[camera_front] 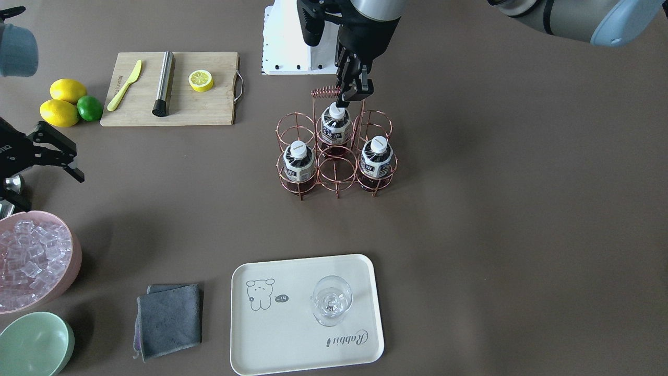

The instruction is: Take tea from basket to plate

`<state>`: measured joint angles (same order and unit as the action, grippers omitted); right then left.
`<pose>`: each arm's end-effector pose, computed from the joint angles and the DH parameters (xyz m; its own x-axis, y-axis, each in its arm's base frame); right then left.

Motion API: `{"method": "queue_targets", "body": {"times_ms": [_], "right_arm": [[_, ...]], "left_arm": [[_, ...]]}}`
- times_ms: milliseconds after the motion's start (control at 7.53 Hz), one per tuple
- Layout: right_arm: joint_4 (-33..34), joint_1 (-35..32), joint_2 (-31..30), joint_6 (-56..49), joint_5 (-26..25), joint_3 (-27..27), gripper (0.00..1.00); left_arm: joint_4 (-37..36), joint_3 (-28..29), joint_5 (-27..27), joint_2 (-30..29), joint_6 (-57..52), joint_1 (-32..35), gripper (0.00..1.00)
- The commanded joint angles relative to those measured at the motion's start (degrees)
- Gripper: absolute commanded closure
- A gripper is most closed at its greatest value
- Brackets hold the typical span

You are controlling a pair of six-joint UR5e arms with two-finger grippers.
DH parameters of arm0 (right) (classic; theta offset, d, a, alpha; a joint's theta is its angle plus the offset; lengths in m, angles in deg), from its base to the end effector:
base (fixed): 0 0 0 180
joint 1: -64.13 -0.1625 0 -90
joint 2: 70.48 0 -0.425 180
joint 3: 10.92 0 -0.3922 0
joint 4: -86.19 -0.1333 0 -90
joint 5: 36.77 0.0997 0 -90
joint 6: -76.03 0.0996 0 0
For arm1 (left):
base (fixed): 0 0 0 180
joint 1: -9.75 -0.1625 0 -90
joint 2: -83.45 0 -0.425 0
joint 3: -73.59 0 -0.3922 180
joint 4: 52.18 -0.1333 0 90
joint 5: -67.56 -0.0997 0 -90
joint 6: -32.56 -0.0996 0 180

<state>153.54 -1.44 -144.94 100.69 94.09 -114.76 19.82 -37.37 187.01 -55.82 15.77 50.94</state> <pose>-0.1763 -0.5529 0.3473 0.5381 -0.4773 0.6947 0.0329 0.8355 0.5485 0.3842 -0.4483 0.0450 0.1359 0.9889 -0.0600 -0.5224 0.1229 0.8438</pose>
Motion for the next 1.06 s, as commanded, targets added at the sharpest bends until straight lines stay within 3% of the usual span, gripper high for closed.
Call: {"method": "queue_targets", "body": {"times_ms": [0, 266, 664, 929], "right_arm": [[-15.8, 12.3, 2.7, 10.6, -10.8, 0.5, 0.0], [-27.8, 18.6, 2.8, 13.6, -17.7, 0.3, 0.0], [-28.5, 23.4, 12.1, 13.7, -25.5, 2.8, 0.0], [-28.9, 27.4, 13.5, 12.7, -30.9, 4.4, 0.0]], "left_arm": [[0.0, -0.9, 0.0, 0.2, 0.0, 0.1, 1.0], [0.0, -1.8, -0.1, 0.6, 0.1, 0.2, 1.0], [0.0, -2.2, 0.0, 1.1, 0.1, 0.2, 1.0], [0.0, -2.4, -0.1, 1.1, 0.1, 0.1, 1.0]]}}
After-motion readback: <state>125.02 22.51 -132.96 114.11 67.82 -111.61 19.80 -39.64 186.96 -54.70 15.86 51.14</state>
